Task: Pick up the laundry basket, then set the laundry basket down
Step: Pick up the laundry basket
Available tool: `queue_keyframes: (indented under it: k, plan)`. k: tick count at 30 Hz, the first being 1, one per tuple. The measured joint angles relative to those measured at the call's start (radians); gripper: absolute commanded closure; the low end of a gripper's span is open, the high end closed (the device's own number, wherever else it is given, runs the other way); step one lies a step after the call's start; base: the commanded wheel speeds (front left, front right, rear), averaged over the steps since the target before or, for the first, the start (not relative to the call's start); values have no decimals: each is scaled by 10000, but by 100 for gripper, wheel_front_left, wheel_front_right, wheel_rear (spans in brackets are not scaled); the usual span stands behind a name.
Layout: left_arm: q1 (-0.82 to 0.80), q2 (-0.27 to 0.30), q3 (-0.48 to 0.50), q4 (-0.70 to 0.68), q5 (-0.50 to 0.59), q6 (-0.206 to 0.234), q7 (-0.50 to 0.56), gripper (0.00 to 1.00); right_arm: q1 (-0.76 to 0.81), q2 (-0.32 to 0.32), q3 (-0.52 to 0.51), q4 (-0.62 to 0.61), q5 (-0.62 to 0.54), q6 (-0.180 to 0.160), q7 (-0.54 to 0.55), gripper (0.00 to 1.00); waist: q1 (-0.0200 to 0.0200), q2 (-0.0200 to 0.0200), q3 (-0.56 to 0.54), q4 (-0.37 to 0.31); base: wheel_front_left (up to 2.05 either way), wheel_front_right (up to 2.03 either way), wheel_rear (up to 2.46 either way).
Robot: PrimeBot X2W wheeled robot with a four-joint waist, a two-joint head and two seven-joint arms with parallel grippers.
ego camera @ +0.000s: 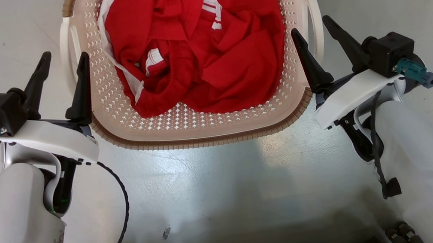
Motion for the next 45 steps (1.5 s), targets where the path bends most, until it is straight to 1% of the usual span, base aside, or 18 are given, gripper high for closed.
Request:
queue_keyframes:
  k: [21,35,45]
  plan:
    - [-309,-56,-157,242,-33,0,0,0,-297,-8,270,274,376,0,0,0,0,0,574,174,0,0,0]
    - [-309,-31,-280,476,-201,0,0,0,-338,-19,487,531,479,0,0,0,0,0,594,208,0,0,0]
    - [-309,123,-617,671,-318,0,0,0,-339,-23,600,604,581,0,0,0,0,0,534,143,0,0,0]
